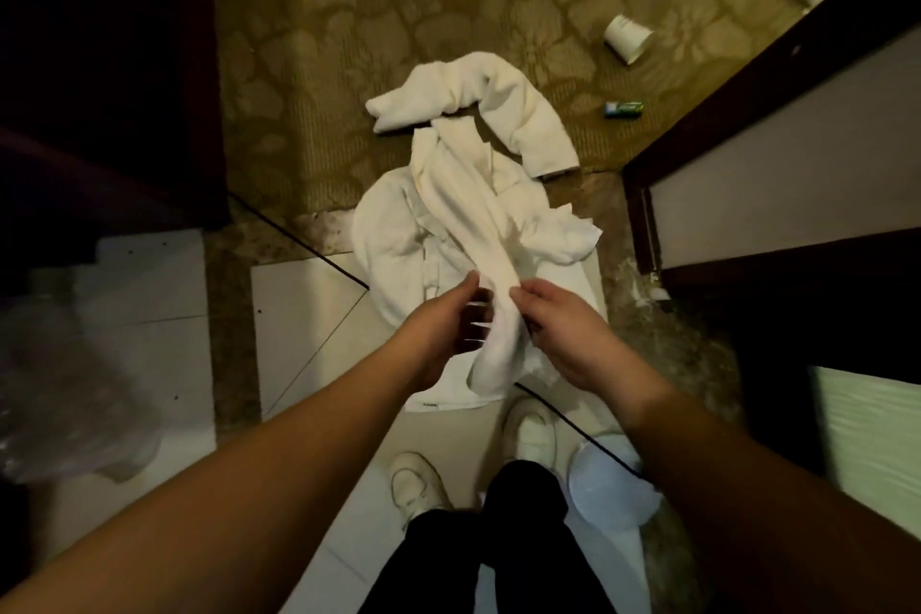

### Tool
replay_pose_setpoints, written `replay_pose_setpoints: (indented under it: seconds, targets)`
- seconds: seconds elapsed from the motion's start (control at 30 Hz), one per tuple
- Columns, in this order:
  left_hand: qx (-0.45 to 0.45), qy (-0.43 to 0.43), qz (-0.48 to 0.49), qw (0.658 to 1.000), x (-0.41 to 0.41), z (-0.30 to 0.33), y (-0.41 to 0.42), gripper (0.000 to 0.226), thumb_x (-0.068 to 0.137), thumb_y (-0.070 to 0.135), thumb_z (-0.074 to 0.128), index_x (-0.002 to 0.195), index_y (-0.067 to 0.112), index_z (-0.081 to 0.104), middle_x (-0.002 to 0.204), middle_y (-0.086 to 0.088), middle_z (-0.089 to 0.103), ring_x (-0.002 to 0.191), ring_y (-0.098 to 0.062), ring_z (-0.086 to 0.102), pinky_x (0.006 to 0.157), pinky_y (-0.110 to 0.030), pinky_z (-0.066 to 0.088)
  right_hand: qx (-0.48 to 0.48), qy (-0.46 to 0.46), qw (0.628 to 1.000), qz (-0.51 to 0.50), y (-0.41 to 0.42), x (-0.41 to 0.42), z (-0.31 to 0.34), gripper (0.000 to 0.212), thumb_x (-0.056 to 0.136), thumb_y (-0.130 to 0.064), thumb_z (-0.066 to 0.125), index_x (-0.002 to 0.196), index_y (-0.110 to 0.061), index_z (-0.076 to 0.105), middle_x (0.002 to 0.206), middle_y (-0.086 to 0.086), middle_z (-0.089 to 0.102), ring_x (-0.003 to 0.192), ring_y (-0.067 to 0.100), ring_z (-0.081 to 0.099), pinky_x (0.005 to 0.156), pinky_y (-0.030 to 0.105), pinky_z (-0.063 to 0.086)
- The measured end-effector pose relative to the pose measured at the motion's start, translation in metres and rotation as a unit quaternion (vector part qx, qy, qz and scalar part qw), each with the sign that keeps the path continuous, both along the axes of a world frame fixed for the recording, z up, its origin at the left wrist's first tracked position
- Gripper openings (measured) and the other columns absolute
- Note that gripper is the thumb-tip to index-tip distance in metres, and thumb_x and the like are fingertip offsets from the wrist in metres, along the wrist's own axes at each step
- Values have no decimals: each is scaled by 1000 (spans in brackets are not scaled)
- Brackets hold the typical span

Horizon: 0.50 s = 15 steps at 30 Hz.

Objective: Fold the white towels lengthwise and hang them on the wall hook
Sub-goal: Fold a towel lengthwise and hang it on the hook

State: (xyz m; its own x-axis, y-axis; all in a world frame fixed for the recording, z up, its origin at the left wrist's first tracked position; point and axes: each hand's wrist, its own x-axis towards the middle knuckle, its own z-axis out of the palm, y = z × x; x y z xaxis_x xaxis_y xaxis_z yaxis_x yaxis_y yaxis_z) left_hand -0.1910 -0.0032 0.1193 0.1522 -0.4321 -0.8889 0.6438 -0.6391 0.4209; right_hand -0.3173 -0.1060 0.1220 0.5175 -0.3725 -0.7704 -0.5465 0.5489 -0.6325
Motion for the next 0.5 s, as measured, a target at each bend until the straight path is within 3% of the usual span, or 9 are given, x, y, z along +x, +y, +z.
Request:
replay_pose_setpoints:
  seconds: [0.07, 0.13, 0.27, 0.33, 0.4, 0.5]
  targets:
    - [-34, 4, -11, 999, -4, 36, 7, 62, 99, 60, 40, 127, 10, 63, 122, -13, 70, 114, -28, 65, 100, -42, 50, 59, -36, 995, -78, -5, 9, 33, 20, 98, -26, 58, 109, -14, 68, 112, 11, 73, 113, 27, 65, 105, 46, 48]
    - [-78, -15, -32, 996, -7, 78, 16, 61, 92, 64, 50, 130, 18, 62, 124, -1, 70, 115, -17, 65, 93, -32, 51, 116, -70, 981, -142, -8, 21, 75, 21, 103, -16, 49, 110, -7, 66, 107, 12, 74, 105, 24, 68, 94, 37, 55]
    - [-91, -191, -171, 962, -7, 154, 39, 35, 92, 31, 70, 124, 20, 65, 113, 4, 70, 102, -14, 65, 79, -18, 50, 170, -98, 959, -203, -5, 45, 158, 27, 103, -20, 49, 120, -6, 65, 102, 9, 75, 91, 17, 73, 80, 32, 60]
    - [-89, -231, -154, 957, -6, 169, 40, 26, 93, 19, 67, 119, 19, 69, 103, 6, 71, 95, -13, 64, 76, -19, 47, 180, -102, 954, -215, -9, 50, 175, 30, 104, -24, 47, 125, -8, 62, 105, 8, 75, 93, 18, 73, 79, 34, 60]
    - [-92, -252, -129, 955, 5, 205, 47, 23, 93, 16, 65, 115, 21, 69, 99, 7, 71, 91, -11, 64, 77, -21, 48, 169, -110, 962, -185, -6, 57, 210, 33, 105, -30, 45, 129, -12, 58, 110, 7, 72, 93, 20, 72, 75, 37, 60]
    - [-100, -284, -140, 943, 23, 269, 62, 14, 93, 20, 66, 105, 26, 69, 104, -2, 73, 98, -22, 66, 89, -37, 52, 79, -110, 989, -57, 13, 63, 276, 24, 101, -25, 54, 125, -20, 56, 114, 8, 69, 89, 19, 71, 69, 34, 58]
